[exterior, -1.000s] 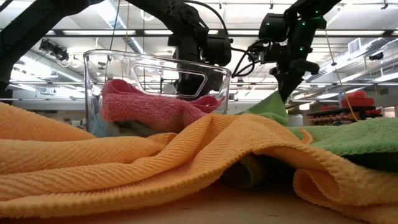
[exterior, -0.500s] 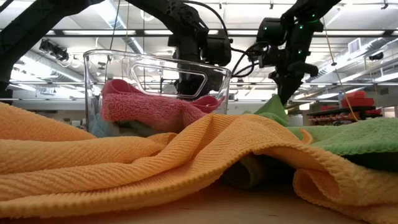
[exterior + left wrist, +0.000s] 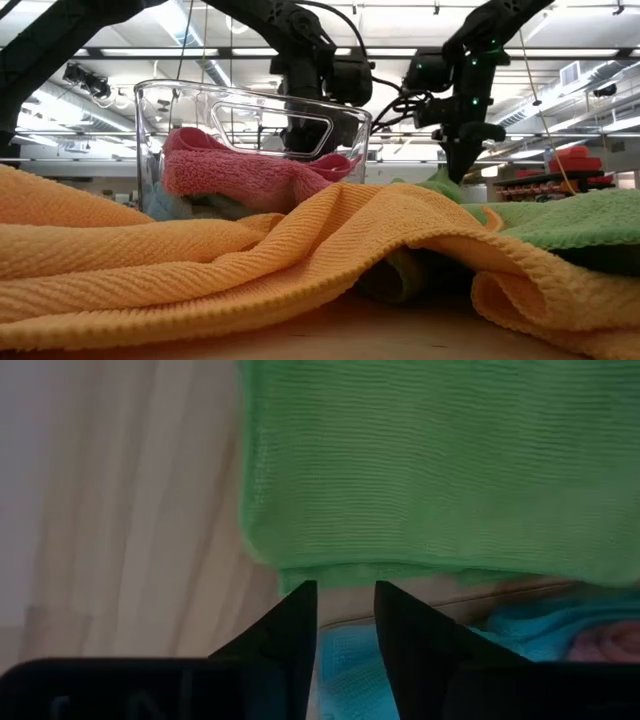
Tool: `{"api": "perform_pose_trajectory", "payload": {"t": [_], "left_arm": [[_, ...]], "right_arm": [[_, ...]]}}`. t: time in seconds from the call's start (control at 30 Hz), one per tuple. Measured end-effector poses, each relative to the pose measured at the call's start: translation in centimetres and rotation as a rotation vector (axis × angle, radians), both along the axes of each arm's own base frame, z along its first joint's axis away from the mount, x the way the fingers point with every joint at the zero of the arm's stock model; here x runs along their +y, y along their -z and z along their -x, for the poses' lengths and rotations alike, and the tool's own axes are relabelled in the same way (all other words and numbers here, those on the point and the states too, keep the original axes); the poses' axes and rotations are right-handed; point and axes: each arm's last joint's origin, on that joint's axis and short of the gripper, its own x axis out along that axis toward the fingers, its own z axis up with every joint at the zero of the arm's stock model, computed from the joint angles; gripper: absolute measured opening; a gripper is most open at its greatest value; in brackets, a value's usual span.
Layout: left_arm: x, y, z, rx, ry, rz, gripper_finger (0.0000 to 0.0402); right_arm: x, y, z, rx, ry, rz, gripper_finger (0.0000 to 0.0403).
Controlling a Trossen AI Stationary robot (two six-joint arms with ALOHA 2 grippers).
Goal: Fold microfiber towels
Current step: Fold the top green towel
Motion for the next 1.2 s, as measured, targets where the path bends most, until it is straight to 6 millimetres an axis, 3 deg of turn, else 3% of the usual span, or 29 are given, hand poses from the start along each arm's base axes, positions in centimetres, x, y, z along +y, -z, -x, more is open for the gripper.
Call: {"api": "perform_pose_trajectory", "payload": {"t": [0.57,0.8,0.97,1.2], "left_arm": [[-1.4,-0.3,-1.6,-0.118,-0.001,-0.061,0.0106],[-1.9,-0.3,-1.7,-0.115,-0.008,-0.057,0.0103],[-2.2,-0.3,-1.7,-0.111,-0.006,-0.055,0.0102],[-2.2,-0.2,-1.4,-0.082,-0.005,-0.049,0.0099]], "right_arm": [[-0.4,-0.1,0.0,-0.041,-0.083,-0.029,0.0010],[-0.6,-0.1,0.1,-0.048,-0.065,-0.037,0.0093],[-1.3,-0.1,0.6,-0.024,0.064,-0.002,0.0157],[-1.2,0.3,2.1,-0.020,0.172,-0.225,0.0181]]}}
